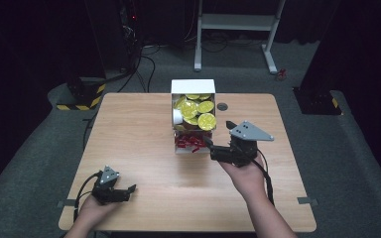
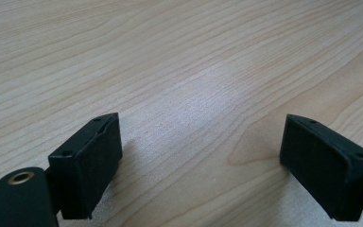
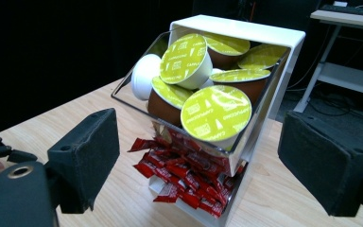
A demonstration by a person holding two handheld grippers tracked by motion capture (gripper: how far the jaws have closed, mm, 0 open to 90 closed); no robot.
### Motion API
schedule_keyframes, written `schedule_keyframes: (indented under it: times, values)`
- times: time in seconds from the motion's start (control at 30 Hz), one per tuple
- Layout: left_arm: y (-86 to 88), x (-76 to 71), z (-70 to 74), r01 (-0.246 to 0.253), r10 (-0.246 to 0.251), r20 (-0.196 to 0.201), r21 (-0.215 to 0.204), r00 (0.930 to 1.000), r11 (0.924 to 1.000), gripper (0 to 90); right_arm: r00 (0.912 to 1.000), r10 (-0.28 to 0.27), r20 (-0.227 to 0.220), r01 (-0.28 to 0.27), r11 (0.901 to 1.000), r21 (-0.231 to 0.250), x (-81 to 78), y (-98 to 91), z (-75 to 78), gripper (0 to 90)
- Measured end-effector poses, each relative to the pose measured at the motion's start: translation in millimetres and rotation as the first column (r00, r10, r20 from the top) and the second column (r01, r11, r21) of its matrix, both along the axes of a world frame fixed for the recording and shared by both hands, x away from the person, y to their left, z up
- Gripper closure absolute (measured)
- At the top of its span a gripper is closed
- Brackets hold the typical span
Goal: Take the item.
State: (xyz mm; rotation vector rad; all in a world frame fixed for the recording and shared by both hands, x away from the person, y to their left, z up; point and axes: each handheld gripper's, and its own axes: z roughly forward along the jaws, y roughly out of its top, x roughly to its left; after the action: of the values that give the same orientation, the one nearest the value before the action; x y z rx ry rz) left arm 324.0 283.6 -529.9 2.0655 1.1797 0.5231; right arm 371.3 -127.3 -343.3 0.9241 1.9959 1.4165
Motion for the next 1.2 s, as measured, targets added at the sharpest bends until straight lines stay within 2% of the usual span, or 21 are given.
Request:
schedule_keyframes:
  times: [0.7, 1.2]
  values:
    - [-0.1, -0.8, -0.1, 0.008, -0.008, -0.001, -0.003, 1.0000, 1.0000, 14.2, 1.0000, -0.005, 0.000, 0.005, 0.9999, -0.015, 23.8, 26.7, 6.5, 18.7]
    - [-0.2, -1.1, 0.0, 0.008, -0.008, -0.003, -0.004, 1.0000, 1.0000, 14.3, 0.9996, 0.028, 0.006, -0.027, 0.9991, -0.033, 34.7, 52.4, 12.1, 23.5]
